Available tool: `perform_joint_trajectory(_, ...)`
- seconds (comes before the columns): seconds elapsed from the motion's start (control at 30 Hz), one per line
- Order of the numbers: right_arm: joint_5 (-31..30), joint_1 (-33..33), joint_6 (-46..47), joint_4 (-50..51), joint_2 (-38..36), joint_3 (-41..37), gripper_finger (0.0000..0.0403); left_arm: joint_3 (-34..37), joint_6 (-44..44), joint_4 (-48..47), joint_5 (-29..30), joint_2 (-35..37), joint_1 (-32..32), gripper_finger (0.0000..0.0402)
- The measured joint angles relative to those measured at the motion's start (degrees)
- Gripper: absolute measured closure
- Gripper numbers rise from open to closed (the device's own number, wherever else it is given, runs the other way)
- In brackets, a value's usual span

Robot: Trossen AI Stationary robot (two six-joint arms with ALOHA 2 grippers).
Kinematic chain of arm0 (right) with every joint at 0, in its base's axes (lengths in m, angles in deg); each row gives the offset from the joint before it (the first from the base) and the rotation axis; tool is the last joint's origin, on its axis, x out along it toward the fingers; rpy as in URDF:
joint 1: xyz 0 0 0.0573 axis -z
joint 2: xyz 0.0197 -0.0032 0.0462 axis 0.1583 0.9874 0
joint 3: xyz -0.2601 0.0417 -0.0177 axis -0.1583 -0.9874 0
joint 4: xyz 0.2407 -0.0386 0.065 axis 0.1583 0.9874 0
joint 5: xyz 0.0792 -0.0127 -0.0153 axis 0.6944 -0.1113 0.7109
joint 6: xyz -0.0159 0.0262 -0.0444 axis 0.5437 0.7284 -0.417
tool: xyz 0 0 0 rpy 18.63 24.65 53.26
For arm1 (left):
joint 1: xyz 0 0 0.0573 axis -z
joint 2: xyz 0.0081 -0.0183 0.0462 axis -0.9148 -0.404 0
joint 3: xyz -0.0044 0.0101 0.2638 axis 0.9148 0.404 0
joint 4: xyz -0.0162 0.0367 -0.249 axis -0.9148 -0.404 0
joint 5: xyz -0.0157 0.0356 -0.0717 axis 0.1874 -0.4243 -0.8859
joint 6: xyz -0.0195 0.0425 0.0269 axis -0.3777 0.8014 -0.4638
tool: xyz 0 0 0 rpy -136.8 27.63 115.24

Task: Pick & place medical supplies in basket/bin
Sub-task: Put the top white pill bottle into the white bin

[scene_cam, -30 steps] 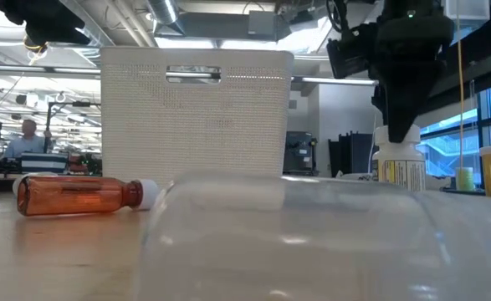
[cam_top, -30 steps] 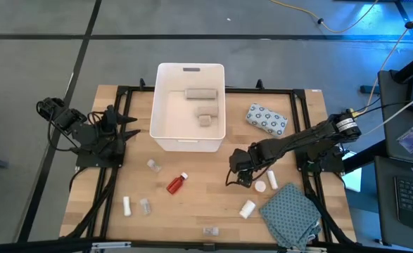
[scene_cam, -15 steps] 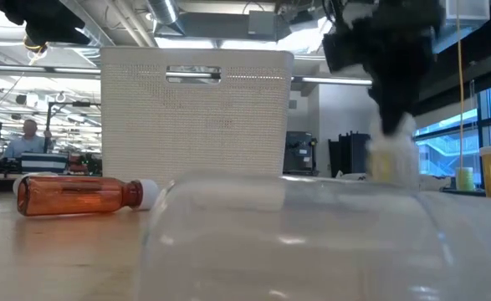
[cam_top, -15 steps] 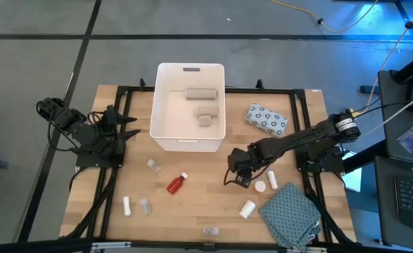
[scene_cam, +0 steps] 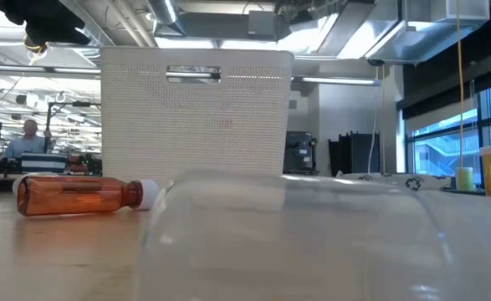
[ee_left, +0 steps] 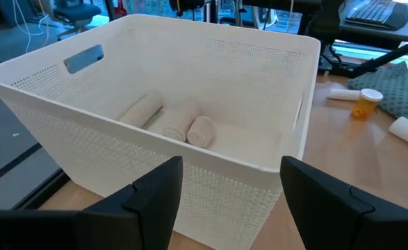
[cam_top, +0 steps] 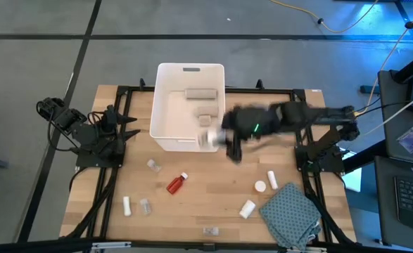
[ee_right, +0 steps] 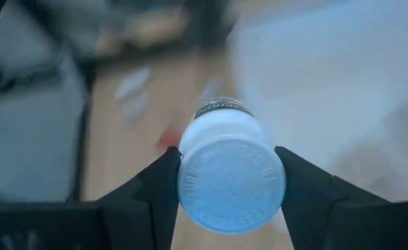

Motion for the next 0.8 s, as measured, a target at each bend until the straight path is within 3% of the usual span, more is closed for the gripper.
perform_joint_trajectory(0.07, -3.47, 4.08, -4.30, -2.51, -0.07, 4.13, 0.0213, 0.00, 0.00, 0.00, 0.01, 0.01, -0.01, 0.0167)
perform_joint_trajectory(0.17, -2.85, 11.45, -11.19, -6.77, 1.47, 8.89, 0.0213, 0.00, 0.00, 0.00, 0.00, 0.00, 0.00, 0.0167)
perform_joint_trajectory(0.4, 11.71, 26.11, -16.47, -11.72, 14.73, 20.14, 0.0213, 0.00, 0.00, 0.02, 0.04, 0.01, 0.00, 0.0167)
perform_joint_trajectory(0.6, 22.10, 31.67, -16.38, -14.74, 27.38, 20.32, 0.0213, 0.00, 0.00, 0.02, -0.02, 0.01, -0.01, 0.0167)
perform_joint_trajectory(0.8, 23.00, 33.59, -20.17, -13.34, 37.11, 20.60, 0.0213, 0.00, 0.00, 0.00, -0.03, -0.01, -0.02, 0.0167)
